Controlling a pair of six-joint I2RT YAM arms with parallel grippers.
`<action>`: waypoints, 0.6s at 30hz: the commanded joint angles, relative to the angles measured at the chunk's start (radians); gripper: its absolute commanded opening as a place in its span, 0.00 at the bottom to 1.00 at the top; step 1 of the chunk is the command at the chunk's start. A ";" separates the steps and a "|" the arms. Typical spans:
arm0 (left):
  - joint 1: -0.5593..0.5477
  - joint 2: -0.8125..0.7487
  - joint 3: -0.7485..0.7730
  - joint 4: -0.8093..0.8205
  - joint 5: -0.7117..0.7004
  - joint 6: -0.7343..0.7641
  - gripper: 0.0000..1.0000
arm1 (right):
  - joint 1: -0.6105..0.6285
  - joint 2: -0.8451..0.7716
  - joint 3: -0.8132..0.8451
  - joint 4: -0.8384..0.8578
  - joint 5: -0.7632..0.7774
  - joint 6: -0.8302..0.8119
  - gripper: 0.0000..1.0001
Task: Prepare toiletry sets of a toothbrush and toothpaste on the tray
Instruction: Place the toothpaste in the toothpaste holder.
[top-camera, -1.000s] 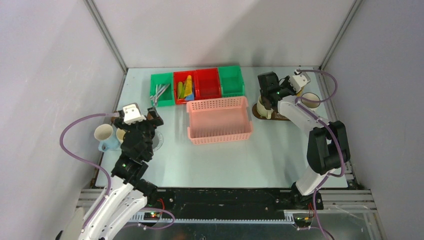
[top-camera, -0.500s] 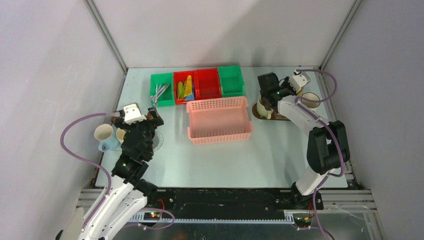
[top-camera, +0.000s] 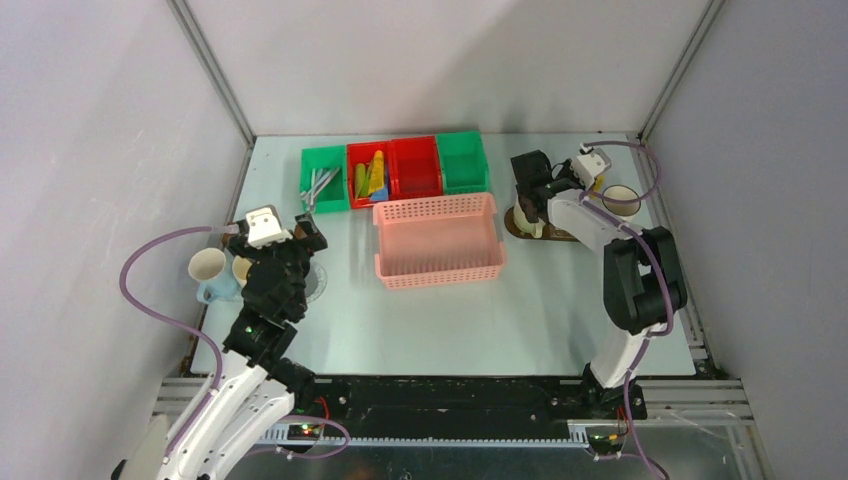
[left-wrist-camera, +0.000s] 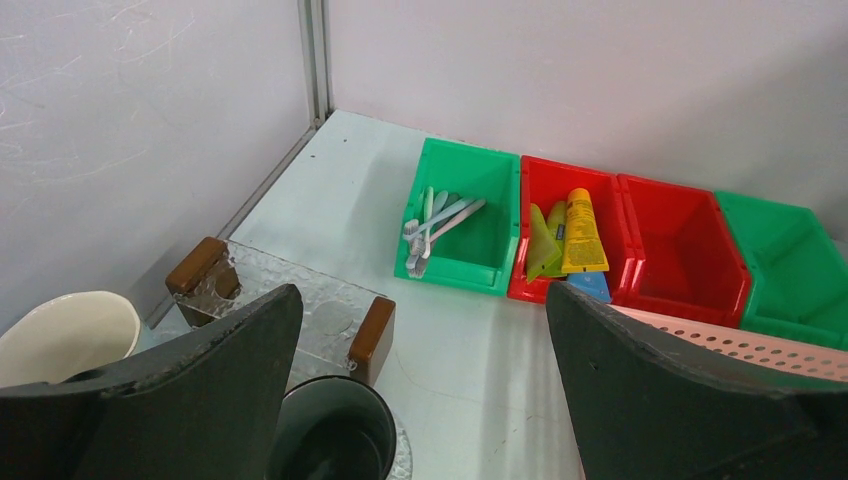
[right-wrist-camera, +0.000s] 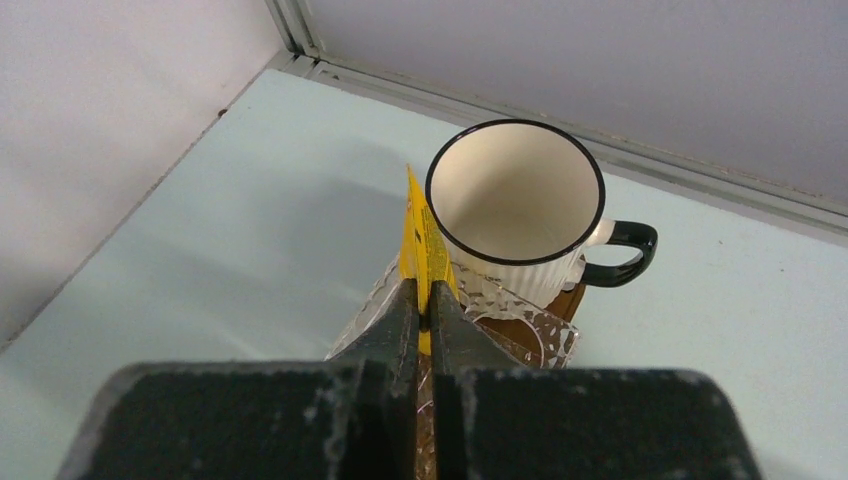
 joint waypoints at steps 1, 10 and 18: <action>-0.007 0.002 -0.007 0.037 -0.024 0.008 0.98 | -0.005 0.022 0.023 0.009 0.040 0.061 0.00; -0.007 0.001 -0.007 0.040 -0.023 0.009 0.98 | -0.010 0.050 0.039 -0.022 0.021 0.095 0.00; -0.006 -0.007 -0.009 0.039 -0.022 0.012 0.98 | -0.016 0.108 0.151 -0.289 0.014 0.316 0.16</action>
